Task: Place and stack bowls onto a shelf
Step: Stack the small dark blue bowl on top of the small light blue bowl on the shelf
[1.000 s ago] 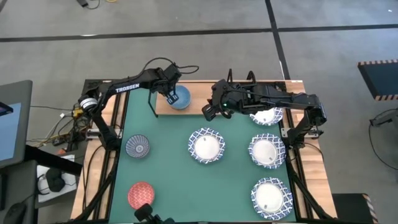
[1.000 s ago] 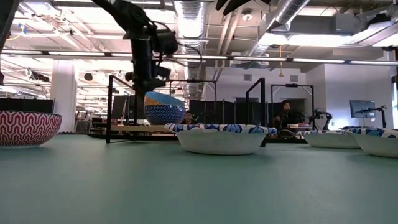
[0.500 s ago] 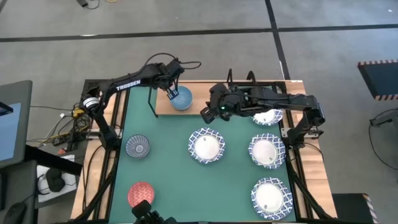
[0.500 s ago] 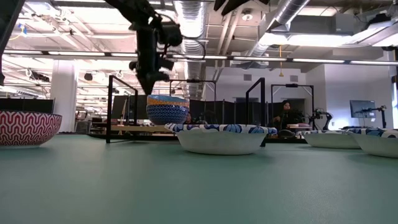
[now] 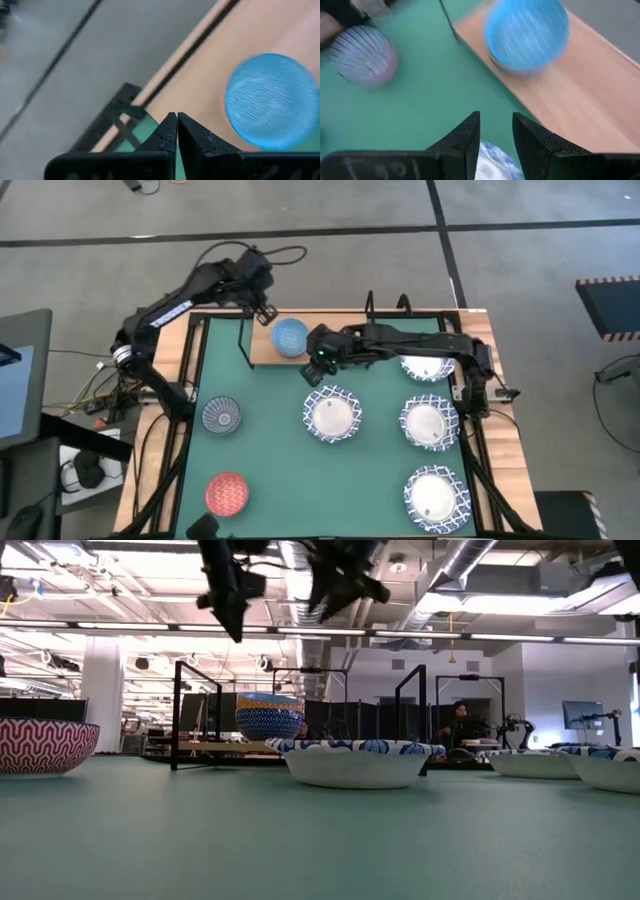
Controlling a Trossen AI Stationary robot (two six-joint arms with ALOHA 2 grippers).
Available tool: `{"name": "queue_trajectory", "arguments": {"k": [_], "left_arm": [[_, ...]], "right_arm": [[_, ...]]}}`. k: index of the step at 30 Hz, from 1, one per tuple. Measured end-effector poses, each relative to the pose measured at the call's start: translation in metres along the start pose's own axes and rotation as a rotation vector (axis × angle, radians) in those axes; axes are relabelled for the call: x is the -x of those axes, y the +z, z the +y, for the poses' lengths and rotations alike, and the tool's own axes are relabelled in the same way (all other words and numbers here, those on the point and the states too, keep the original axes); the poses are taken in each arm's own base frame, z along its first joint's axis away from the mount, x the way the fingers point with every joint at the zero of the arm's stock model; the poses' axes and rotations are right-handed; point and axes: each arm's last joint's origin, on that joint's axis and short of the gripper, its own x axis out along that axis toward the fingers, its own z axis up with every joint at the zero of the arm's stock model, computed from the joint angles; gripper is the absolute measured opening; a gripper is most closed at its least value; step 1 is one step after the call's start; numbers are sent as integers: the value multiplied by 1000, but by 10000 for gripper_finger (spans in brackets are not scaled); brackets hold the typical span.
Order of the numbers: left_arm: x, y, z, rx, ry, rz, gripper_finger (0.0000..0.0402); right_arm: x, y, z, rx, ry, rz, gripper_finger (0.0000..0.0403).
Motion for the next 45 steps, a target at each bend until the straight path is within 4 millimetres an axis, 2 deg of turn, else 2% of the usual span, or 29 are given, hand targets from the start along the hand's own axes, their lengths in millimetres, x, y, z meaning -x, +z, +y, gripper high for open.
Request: {"name": "queue_trajectory", "arguments": {"k": [2,5,8,10,12,15,17,19,21,23,25,29,31,36,45], "left_arm": [[18,-7,2,-9,-97,-21,0],[43,-21,-8,-97,-272,-2,0],[60,-46,-20,-206,-395,72,0],[69,-65,-25,-221,-433,104,0],[76,-85,-28,-207,-446,132,0],[84,-113,-31,-147,-467,145,0],[90,-132,-32,-97,-490,152,2],[96,-148,-30,-36,-503,149,8],[102,-161,-29,22,-512,136,19],[109,-172,-26,76,-527,118,34],[115,-181,-23,111,-547,98,51],[120,-195,-20,147,-565,84,87],[120,-200,-20,147,-565,89,103],[115,-205,-23,129,-548,124,129],[102,-211,-28,81,-517,176,135]], "right_arm": [[-11,1,7,-8,67,8,141],[-25,-6,17,20,106,51,141],[-32,-5,29,8,176,15,141],[-45,-5,37,-6,244,0,142],[-53,0,43,-25,350,-14,145],[-76,0,56,-78,468,-24,156],[-92,-7,61,-94,492,2,168],[-102,-4,72,-123,558,-66,183],[-111,-12,75,-121,552,-38,202],[-125,-13,85,-150,602,-90,223],[-136,-26,86,-154,571,-10,241],[-161,-38,95,-177,575,26,261],[-172,-37,103,-215,606,-16,262],[-197,-41,112,-278,587,1,261],[-223,-33,123,-345,582,-57,260]]}}
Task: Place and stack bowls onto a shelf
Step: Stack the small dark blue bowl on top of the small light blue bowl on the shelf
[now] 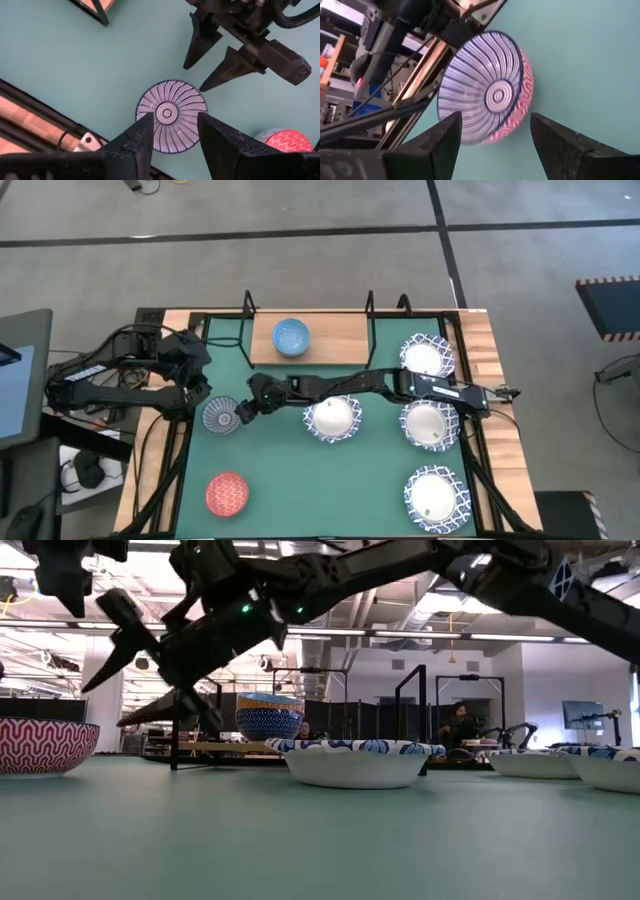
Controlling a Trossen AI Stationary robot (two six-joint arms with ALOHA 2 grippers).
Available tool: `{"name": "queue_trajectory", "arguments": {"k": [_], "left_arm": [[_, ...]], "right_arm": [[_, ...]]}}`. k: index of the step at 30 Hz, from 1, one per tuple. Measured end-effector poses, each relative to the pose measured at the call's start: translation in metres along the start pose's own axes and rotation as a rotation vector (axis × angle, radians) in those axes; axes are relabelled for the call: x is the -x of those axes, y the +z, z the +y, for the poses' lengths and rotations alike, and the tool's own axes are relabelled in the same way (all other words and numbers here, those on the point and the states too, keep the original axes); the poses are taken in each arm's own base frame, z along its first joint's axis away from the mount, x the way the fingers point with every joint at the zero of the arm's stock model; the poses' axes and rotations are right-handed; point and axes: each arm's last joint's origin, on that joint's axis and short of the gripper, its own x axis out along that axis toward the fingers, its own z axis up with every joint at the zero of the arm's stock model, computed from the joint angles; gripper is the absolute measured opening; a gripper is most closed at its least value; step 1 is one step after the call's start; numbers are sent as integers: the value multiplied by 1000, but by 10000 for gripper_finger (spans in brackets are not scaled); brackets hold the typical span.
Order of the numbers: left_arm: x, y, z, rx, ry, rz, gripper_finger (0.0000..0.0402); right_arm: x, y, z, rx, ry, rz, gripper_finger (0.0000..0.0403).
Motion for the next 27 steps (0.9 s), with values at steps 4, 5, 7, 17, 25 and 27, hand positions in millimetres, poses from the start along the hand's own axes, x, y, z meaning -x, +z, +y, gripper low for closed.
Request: {"name": "queue_trajectory", "arguments": {"k": [4,5,7,17,25,27], "left_arm": [[-3,-2,1,-7,21,15,135],[-4,-2,2,-7,23,19,135],[-4,-3,2,-14,25,23,135],[-4,-4,3,-48,35,44,135],[-4,-4,4,-50,70,30,135],[-4,-4,4,-51,78,26,135]], "right_arm": [[-9,-4,-7,-17,-3,-13,260],[-9,-5,-8,-21,-19,-17,260],[-12,-7,-12,-18,-42,-41,260],[-17,-7,-30,-41,-117,-25,234],[-17,-16,-25,30,-85,55,168],[-18,-21,-21,59,-69,70,152]]}}
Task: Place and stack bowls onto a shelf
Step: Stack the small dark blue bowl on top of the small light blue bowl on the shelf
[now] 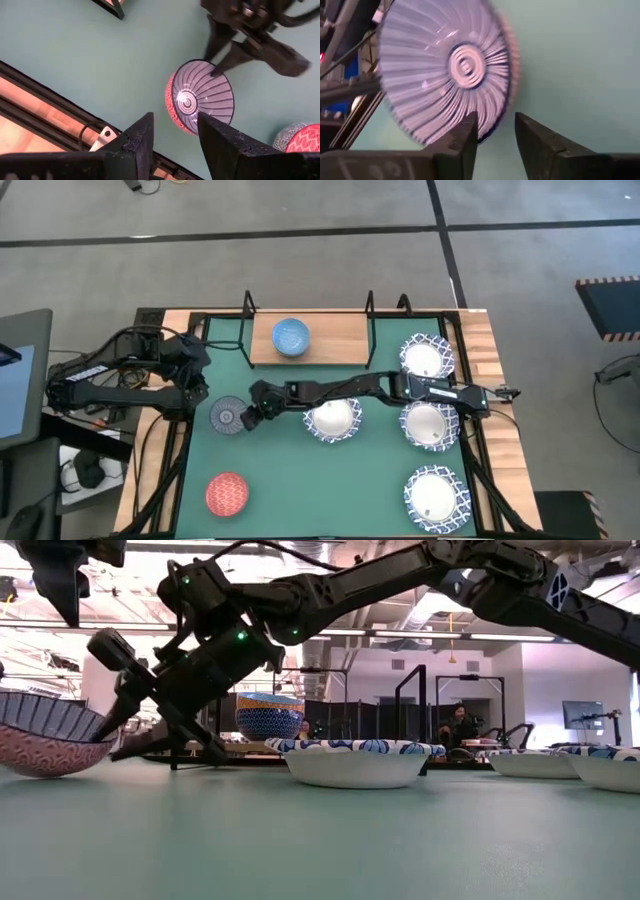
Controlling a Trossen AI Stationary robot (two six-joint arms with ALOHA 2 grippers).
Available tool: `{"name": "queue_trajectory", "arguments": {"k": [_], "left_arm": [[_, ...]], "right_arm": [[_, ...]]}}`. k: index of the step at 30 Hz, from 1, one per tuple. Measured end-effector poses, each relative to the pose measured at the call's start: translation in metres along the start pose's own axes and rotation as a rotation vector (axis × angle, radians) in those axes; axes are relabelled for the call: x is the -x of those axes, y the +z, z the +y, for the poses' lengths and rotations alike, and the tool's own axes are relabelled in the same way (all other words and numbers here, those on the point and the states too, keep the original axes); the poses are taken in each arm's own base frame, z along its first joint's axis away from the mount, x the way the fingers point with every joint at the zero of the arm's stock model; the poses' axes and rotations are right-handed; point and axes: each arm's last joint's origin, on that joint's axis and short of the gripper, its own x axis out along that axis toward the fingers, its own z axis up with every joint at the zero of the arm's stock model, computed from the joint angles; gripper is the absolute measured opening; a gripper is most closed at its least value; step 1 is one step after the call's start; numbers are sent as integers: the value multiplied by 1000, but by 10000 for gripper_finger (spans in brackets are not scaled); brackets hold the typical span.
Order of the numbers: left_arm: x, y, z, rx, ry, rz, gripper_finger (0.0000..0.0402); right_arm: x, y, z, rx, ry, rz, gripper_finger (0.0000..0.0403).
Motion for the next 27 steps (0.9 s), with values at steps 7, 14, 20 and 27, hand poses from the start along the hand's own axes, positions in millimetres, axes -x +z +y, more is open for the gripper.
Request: {"name": "queue_trajectory", "arguments": {"k": [7,14,20,27], "left_arm": [[0,0,0,2,2,-1,135],[0,0,0,22,3,-1,135],[0,0,0,22,3,-1,135],[0,0,0,23,3,-2,135]], "right_arm": [[0,-2,1,-4,-27,-22,112],[-1,3,-12,-41,-65,-18,47],[0,2,-10,15,-44,19,26],[6,0,-4,23,-82,32,26]]}}
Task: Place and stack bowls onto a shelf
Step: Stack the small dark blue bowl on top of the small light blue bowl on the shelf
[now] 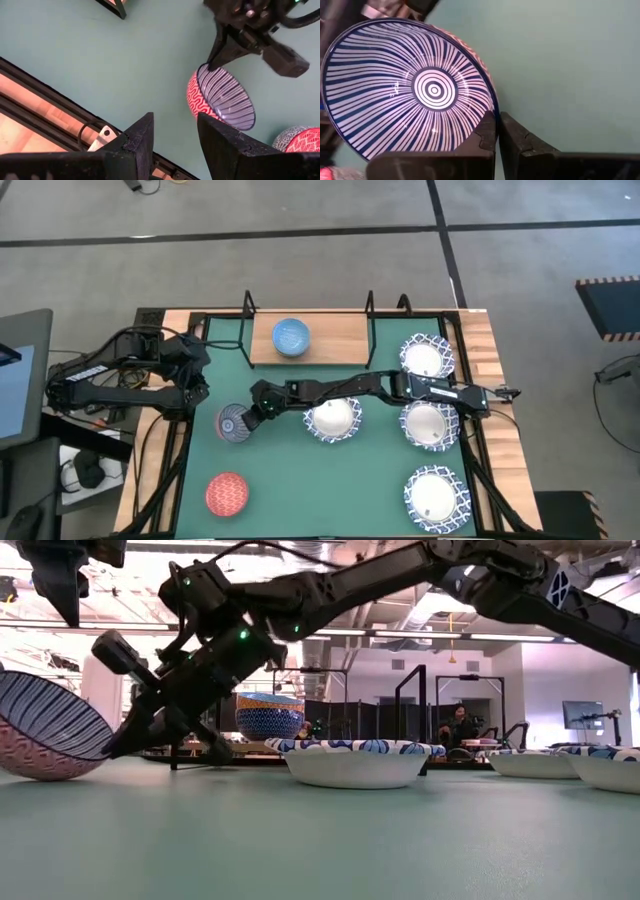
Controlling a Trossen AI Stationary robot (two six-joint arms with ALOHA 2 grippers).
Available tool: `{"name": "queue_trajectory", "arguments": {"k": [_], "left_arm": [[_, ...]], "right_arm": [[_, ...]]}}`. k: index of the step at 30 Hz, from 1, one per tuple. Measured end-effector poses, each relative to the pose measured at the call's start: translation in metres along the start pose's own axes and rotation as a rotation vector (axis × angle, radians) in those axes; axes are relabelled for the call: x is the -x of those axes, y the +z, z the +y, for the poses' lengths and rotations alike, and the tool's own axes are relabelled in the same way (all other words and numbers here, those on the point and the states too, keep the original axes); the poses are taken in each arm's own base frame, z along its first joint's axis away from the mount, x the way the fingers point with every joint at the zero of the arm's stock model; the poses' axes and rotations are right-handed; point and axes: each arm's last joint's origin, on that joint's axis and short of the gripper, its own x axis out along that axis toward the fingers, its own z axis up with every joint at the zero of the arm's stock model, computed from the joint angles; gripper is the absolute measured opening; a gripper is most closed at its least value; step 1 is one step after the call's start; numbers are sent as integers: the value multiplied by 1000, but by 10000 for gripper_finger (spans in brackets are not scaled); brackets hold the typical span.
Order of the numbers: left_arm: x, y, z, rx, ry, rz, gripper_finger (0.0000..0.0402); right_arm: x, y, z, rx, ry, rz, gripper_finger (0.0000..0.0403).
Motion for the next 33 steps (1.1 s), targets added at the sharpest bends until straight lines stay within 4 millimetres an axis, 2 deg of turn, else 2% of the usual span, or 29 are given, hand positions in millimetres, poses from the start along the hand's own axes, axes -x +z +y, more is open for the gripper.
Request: {"name": "queue_trajectory", "arguments": {"k": [7,11,19,24,33], "left_arm": [[0,5,-2,1,-22,-55,135],[0,18,-8,-17,-72,-170,135],[-13,49,-21,-111,-95,-257,135],[-28,65,-27,-157,-73,-236,135],[-60,81,-33,-162,42,-114,135]], "right_arm": [[51,17,24,147,-177,-51,26],[87,33,35,213,-280,-115,26],[132,49,48,248,-408,-228,26],[140,52,50,250,-427,-234,26],[155,53,57,250,-423,-236,26]]}}
